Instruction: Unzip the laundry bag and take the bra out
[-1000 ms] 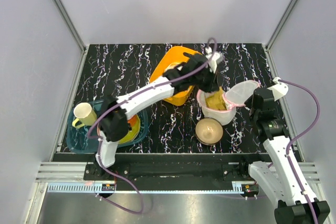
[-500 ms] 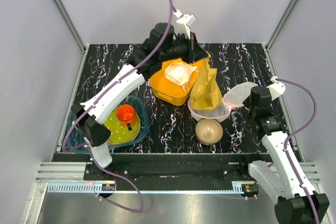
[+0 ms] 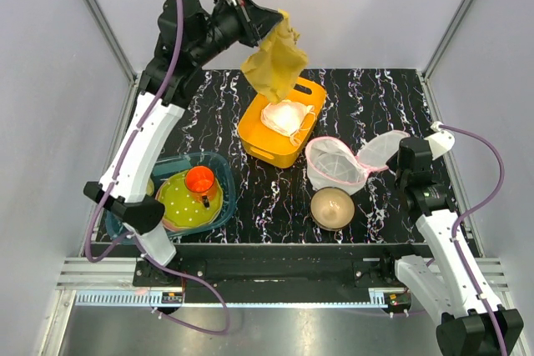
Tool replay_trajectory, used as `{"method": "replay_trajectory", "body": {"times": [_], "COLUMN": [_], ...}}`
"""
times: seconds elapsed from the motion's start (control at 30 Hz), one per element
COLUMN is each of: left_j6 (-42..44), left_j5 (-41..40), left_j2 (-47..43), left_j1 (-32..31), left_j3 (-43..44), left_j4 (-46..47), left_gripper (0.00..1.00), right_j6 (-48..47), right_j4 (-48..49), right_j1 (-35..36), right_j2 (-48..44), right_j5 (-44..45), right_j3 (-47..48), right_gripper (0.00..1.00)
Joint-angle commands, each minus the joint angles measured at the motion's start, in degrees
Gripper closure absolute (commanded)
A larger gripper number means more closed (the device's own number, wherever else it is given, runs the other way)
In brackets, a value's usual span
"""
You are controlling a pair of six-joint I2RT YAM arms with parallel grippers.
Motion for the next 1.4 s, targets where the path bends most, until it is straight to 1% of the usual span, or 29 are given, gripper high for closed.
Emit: {"method": "replay_trajectory", "body": {"times": [0.0, 0.1, 0.13, 0.2, 0.33, 0.4, 0.43, 0.47, 0.53, 0.57, 0.6, 0.67, 0.7, 0.73, 0.77, 0.83, 0.87, 1.0, 1.13, 1.23, 1.27, 1.3, 1.33, 1.37], "left_j6": [-1.65, -3.14, -3.41, -3.77, -3.5, -2.98, -2.54, -2.54, -2.8, -2.54, -2.45, -2.8, -2.89, -2.89, -2.89, -2.45, -1.75, 0.27, 1.07, 1.5, 1.94, 2.21, 2.56, 2.65], "left_j5": [1.87, 5.66, 6.97, 7.07, 4.18, 3.56, 1.73, 0.66, -1.09, -1.19, -0.67, 3.1, 4.16, 5.47, 5.66, 4.7, 4.17, 0.75, -0.66, -0.84, -0.84, -1.1, -1.28, -1.37], "left_j2": [6.15, 9.41, 9.77, 9.69, 9.25, 9.51, 9.6, 9.6, 10.3, 11.09, 12.14, 14.17, 14.08, 13.39, 11.21, 8.03, 4.63, -2.33, -7.53, -9.46, -9.91, -10.35, -11.31, -11.75], "left_j1": [2.59, 4.43, 5.22, 5.67, 5.93, 5.93, 6.02, 6.11, 6.46, 6.54, 6.72, 6.9, 6.9, 6.9, 6.9, 6.81, 6.81, 5.85, 5.32, 5.32, 5.32, 5.32, 5.32, 5.32], "left_j3": [4.0, 4.71, 3.66, 1.3, -9.41, -12.94, -15.22, -19.42, -23.14, -23.59, -22.64, -19.83, -18.6, -18.67, -19.02, -20.33, -20.95, -24.81, -30.44, -33.52, -34.57, -35.28, -35.98, -37.55], "left_j4": [0.14, -1.0, -1.27, -0.84, 2.77, 2.42, 2.42, 2.86, 4.87, 4.53, 1.75, -1.52, -2.93, -2.94, -2.94, -3.03, -3.03, -3.73, -3.82, -4.43, -4.87, -5.31, -5.4, -5.49], "left_gripper": [1.0, 1.0, 1.0, 1.0, 1.0, 1.0, 1.0, 1.0, 1.0, 1.0, 0.74, 0.51, 0.42, 0.25, 0.1, 0.02, 0.02, 0.01, 0.01, 0.01, 0.01, 0.01, 0.01, 0.01], "right_j6": [0.9, 0.73, 0.64, 0.73, 0.82, 0.46, 0.2, 0.02, -0.15, -0.15, -0.24, -0.15, -0.24, -0.33, -0.68, -1.2, -1.9, -3.75, -6.82, -8.24, -7.89, -7.63, -7.28, -7.01], "right_j4": [1.99, 1.9, 1.81, 1.81, 1.73, 1.46, 1.11, 0.94, 0.41, 0.32, 0.23, 0.14, 0.14, 0.14, 0.23, 0.58, 0.84, 4.87, 10.5, 12.1, 12.18, 12.18, 11.75, 10.61], "right_j1": [-0.41, -0.41, -0.49, -0.41, -0.41, -0.41, -0.41, -0.41, -0.49, -0.41, -0.58, -0.5, -0.5, -0.5, -0.5, -0.5, -0.5, -0.67, -2.25, -6.81, -10.65, -12.43, -13.93, -15.16], "right_j2": [-0.26, -0.78, -0.79, -0.79, -1.22, -1.57, -2.01, -2.28, -2.72, -2.72, -2.81, -2.72, -2.54, -2.54, -2.46, -1.93, -1.67, 2.28, 10.08, 15.27, 16.34, 17.83, 18.54, 19.42], "right_j5": [-0.76, -1.11, -1.28, -1.64, -1.81, -1.73, -1.55, -1.46, -1.46, -1.38, -1.46, -1.38, -1.11, -1.02, -0.5, 0.38, 1.34, 3.72, 7.05, 8.47, 7.69, 6.55, 2.62, 1.36], "right_j3": [0.51, 0.16, 0.07, -0.01, -0.28, -0.19, -0.1, -0.02, -0.01, 0.07, 0.33, 0.95, 1.56, 1.92, 2.44, 4.37, 5.16, 10.25, 14.57, 17.29, 17.82, 18.61, 19.23, 21.76], "right_gripper": [1.0, 1.0, 1.0, 1.0, 1.0, 1.0, 1.0, 1.0, 1.0, 1.0, 1.0, 1.0, 1.0, 1.0, 1.0, 1.0, 1.0, 1.0, 1.0, 1.0, 1.0, 0.9, 0.7, 0.42]}}
